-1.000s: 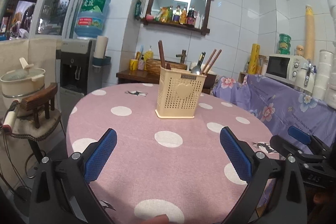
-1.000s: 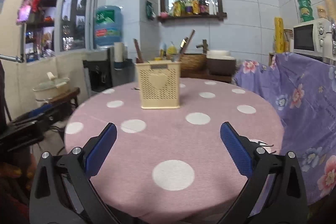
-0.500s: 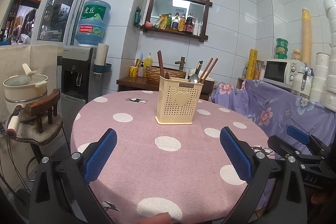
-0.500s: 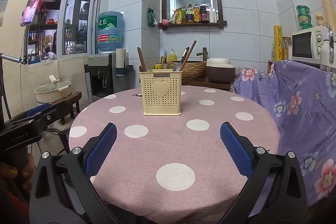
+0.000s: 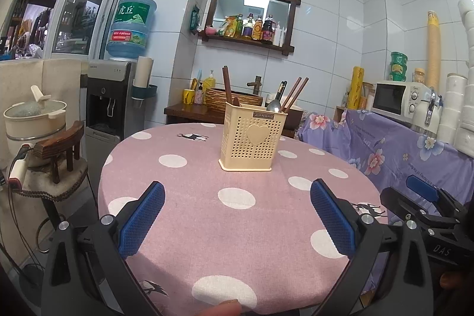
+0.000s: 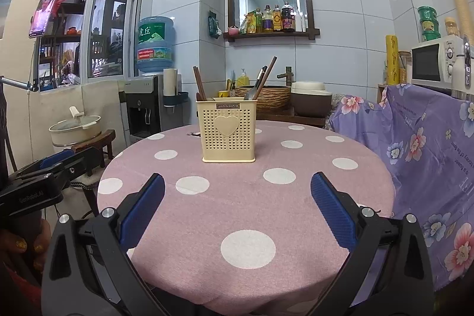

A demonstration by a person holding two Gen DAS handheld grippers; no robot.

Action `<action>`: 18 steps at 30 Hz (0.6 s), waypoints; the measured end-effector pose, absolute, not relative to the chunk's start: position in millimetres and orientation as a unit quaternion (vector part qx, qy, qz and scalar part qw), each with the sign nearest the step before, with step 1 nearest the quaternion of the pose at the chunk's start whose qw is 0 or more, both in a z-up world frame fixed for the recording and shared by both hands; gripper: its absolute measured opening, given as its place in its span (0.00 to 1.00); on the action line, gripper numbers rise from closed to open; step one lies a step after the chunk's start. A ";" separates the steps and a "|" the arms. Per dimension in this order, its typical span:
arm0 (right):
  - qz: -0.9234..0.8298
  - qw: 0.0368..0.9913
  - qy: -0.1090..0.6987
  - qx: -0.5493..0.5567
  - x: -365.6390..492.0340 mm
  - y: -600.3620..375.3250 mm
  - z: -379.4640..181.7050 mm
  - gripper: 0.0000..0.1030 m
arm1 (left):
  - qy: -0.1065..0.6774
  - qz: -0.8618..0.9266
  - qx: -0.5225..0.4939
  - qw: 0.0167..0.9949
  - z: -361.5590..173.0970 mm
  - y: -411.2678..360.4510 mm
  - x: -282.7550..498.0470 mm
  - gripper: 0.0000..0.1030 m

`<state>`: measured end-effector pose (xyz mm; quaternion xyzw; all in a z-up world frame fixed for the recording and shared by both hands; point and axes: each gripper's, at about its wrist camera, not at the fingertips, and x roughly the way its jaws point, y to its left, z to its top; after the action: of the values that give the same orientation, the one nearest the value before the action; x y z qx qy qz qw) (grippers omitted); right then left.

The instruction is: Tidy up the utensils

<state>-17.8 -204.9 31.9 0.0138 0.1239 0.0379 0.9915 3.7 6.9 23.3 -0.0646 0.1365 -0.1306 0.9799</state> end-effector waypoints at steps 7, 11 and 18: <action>0.040 0.991 0.130 0.020 -14.9 -206.1 30.1 0.95 | 0.141 -0.128 -0.061 0.980 22.3 4.9 4.6 0.95; 0.041 0.990 0.130 0.021 -14.9 -206.7 29.2 0.95 | 0.142 -0.126 -0.061 0.980 21.1 5.0 4.8 0.95; 0.041 0.990 0.132 0.022 -14.5 -207.1 28.8 0.95 | 0.143 -0.126 -0.059 0.980 20.6 5.5 4.8 0.95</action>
<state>-14.5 -207.1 28.8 0.0216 0.1317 0.0414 0.9902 4.8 5.5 20.6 -0.0592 0.1430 -0.1260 0.9799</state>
